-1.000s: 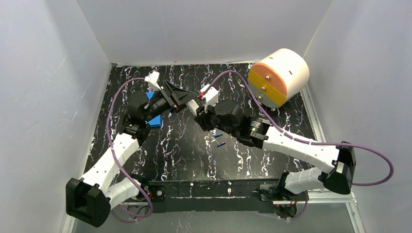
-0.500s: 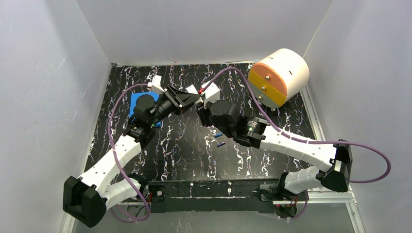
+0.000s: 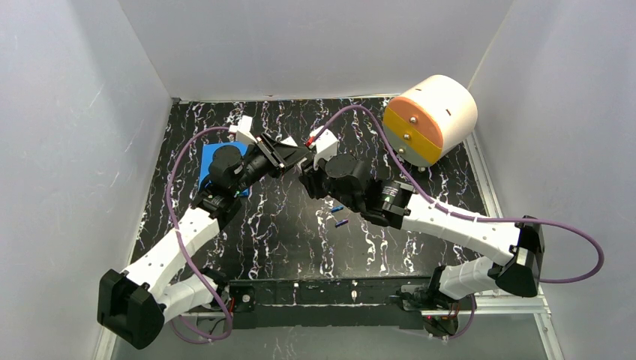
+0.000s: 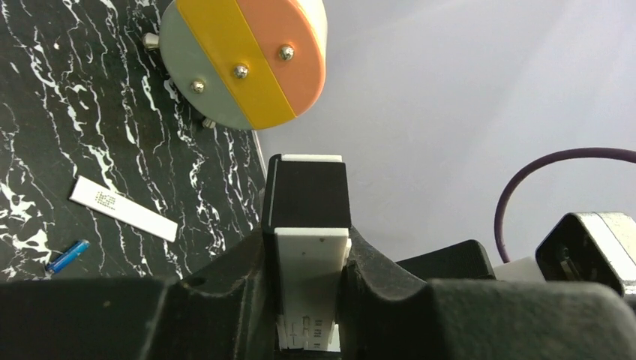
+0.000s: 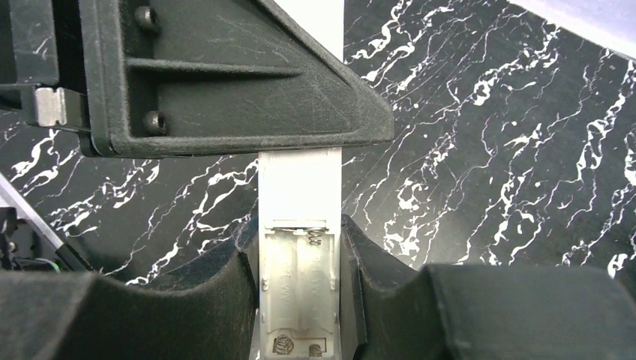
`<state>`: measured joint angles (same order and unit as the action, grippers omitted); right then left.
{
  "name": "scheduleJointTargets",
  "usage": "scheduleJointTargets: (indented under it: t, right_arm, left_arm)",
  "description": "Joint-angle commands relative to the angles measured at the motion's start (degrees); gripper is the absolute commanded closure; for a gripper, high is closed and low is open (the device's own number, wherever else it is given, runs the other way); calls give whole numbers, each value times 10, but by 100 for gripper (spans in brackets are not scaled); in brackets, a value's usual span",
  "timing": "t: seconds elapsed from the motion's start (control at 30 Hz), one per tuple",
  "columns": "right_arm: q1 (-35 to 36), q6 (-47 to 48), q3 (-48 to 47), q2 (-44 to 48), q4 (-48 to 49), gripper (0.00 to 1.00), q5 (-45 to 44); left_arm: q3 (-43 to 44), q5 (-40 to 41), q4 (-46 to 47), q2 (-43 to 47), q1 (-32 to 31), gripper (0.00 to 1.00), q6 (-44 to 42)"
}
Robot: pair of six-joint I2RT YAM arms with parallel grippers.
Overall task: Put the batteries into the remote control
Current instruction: Adjust the remote control.
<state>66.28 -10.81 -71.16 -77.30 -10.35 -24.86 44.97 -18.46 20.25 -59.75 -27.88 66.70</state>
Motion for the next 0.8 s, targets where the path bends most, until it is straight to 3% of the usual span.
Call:
scheduleJointTargets:
  t: [0.0,0.07,0.1,0.2,0.27,0.4,0.53,0.63,0.77]
  right_arm:
    - [-7,-28,-12,17,8,81,9]
    - [-14,-40,-13,15,2,77,14]
    - [-18,-47,-14,13,-3,68,15]
    - [-32,-78,-5,22,-16,15,38]
    - [-56,-107,24,45,8,3,89]
    - [-137,-186,90,110,27,3,190]
    - [-201,-267,99,148,-73,11,172]
    - [-211,-312,99,155,-150,19,152]
    - [-211,-351,136,168,-134,21,173]
  left_arm:
    - [21,-6,6,8,-2,89,-30]
    - [20,-8,4,10,-2,93,-43]
    - [20,-12,4,11,-2,94,-50]
    - [30,-32,-1,7,-1,97,-100]
    - [49,-62,-26,-6,2,98,-152]
    - [95,-93,-123,-31,8,97,-276]
    - [118,-68,-209,-29,11,96,-378]
    - [111,-46,-226,-15,14,95,-413]
    - [97,-64,-212,-2,17,93,-437]
